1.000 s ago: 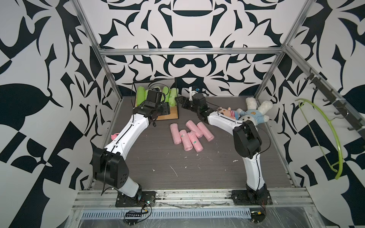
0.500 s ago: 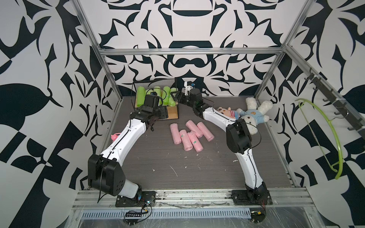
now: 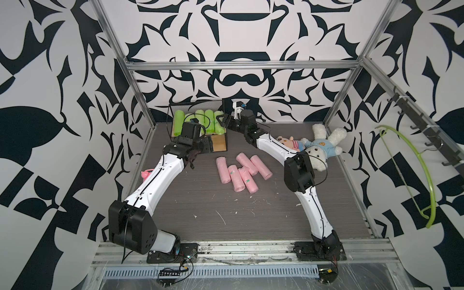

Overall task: Sort the rolls of trash bags by color and place them on the shelf
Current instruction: Place the roll of trash bags on the shelf.

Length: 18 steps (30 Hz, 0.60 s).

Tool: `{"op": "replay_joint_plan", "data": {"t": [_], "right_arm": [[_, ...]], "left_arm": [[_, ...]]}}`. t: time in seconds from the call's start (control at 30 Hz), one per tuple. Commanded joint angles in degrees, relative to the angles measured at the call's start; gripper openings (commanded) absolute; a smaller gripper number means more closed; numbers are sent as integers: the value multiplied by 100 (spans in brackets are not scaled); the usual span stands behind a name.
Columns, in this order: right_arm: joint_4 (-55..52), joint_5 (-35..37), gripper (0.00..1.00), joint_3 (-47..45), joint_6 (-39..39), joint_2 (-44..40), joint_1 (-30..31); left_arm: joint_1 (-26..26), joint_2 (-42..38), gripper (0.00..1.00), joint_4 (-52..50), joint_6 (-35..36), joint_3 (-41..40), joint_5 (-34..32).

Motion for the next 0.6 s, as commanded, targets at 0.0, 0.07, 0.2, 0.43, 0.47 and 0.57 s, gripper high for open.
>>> {"op": "replay_joint_plan", "data": {"t": [0.0,0.07,0.2,0.43,0.47,0.57], "right_arm": [[123,-162,80,130,-145,-517,-137],[75,-264,85,107,-246,-674,-175],[-133,-364,92,-46,-458,-1048,-269],[-700,-301,94,-1230,-1125,-2225,-527],[-1012,-216,94,-1393,-1382,-2445,-528],[-1838,17,93,-1931,-1890,-3035,-529]], "left_arm": [[32,-249,69,107,-78,-206,324],[30,-328,69,163,-116,-309,448],[28,-473,70,232,-191,-540,678],[28,-798,70,751,-642,-1392,1346],[24,-806,70,881,-745,-1578,1424],[-22,-1035,70,1282,-1056,-2093,1471]]}}
